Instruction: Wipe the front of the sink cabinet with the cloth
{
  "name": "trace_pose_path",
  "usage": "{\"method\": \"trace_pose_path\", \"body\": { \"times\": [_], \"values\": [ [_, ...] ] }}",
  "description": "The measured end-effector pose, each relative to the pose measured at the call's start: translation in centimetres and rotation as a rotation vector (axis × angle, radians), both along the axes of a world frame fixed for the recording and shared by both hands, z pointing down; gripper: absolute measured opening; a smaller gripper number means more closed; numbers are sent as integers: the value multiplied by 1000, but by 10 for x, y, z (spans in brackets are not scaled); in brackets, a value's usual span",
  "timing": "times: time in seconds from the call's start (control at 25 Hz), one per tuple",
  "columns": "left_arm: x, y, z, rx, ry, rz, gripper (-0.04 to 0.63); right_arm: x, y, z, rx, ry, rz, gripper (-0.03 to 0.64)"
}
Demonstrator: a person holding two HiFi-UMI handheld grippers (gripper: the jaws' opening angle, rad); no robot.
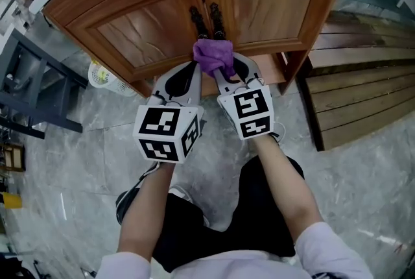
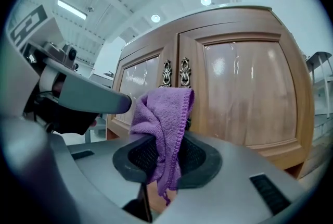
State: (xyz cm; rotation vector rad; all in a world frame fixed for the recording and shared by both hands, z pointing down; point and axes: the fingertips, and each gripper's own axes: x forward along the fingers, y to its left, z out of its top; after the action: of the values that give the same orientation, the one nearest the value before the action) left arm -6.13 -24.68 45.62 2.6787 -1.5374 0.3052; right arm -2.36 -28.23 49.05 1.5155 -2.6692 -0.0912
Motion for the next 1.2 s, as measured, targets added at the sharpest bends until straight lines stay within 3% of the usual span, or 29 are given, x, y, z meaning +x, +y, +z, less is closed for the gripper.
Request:
{"method": "trace_pose_path", "body": {
  "times": [1.0,1.2],
  "values": [
    [163,-12,14,-26,98,315,3,182,-14,2,-4,69,364,77],
    [180,-11,20,-40,112,357,3,211,-13,5,-25,52,437,77]
  ]
}}
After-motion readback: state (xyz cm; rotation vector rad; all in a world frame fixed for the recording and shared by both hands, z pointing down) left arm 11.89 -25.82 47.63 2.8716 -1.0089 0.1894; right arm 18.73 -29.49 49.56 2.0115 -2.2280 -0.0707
